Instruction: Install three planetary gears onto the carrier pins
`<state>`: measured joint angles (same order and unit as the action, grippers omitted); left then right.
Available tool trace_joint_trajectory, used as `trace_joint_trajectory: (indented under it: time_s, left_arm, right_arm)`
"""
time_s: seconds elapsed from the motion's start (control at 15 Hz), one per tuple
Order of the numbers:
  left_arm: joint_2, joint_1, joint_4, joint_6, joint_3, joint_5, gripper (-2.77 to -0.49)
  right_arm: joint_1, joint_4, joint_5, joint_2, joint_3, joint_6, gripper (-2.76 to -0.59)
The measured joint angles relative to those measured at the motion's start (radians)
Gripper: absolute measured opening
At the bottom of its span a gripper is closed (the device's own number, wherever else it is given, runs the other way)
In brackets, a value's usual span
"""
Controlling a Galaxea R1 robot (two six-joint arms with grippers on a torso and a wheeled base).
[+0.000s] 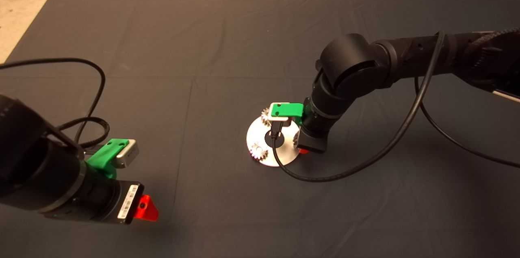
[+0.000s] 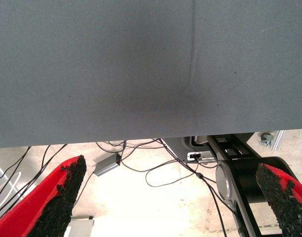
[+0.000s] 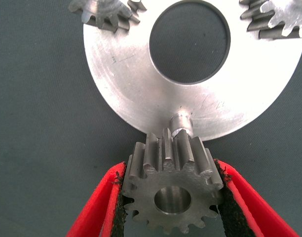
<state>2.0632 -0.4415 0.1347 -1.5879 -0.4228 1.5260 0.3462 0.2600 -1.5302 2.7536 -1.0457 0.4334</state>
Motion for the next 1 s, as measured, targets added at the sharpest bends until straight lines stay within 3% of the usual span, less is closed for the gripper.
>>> trace_joint_trajectory:
  time_s: [0.4,1.0]
  left_arm:
    - [-0.002,0.000,0.000,0.000,0.001,0.000,-0.78]
    - [-0.006,0.000,-0.001,0.000,0.002,0.000,-0.78]
  right_arm:
    - [-0.011,0.034,0.000,0.000,-0.025,-0.041,-2.23]
    - [-0.024,0.041,0.000,0.000,-0.042,-0.059,-2.23]
